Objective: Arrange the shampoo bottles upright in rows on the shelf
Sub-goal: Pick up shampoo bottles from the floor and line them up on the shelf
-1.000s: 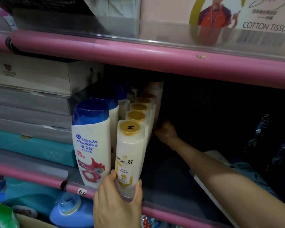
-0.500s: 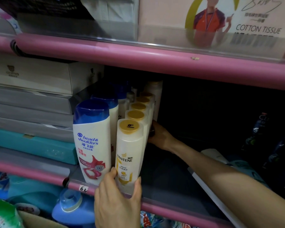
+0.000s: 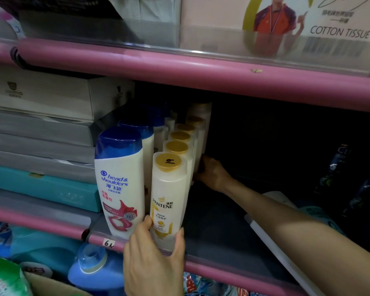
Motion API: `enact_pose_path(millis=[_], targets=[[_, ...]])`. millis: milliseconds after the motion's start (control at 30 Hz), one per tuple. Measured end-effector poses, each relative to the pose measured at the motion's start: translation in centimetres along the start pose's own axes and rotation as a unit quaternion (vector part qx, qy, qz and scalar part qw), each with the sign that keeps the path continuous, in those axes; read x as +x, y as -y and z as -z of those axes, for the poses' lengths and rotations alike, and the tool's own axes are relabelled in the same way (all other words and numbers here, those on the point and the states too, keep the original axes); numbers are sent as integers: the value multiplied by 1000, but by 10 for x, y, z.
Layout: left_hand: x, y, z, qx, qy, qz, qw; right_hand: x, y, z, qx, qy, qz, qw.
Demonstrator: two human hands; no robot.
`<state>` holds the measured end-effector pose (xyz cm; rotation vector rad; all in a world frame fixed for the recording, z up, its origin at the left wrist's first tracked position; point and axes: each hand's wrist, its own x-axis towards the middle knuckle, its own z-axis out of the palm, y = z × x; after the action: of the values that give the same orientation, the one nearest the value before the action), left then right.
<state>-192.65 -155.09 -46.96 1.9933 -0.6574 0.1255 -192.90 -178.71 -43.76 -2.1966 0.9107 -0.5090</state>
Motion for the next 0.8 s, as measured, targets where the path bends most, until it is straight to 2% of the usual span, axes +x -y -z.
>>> enact_pose_path(millis=[600,733,800], targets=[[0,0,0,1,6,1,1000,-4,8,5,-53,-22,1,998],[0,1,0,1,1,0,1000,-15,14,16,-135,53,-13,989],[-1,1,1,3,0,6,1000,-24,14,19,-110,80,11,991]])
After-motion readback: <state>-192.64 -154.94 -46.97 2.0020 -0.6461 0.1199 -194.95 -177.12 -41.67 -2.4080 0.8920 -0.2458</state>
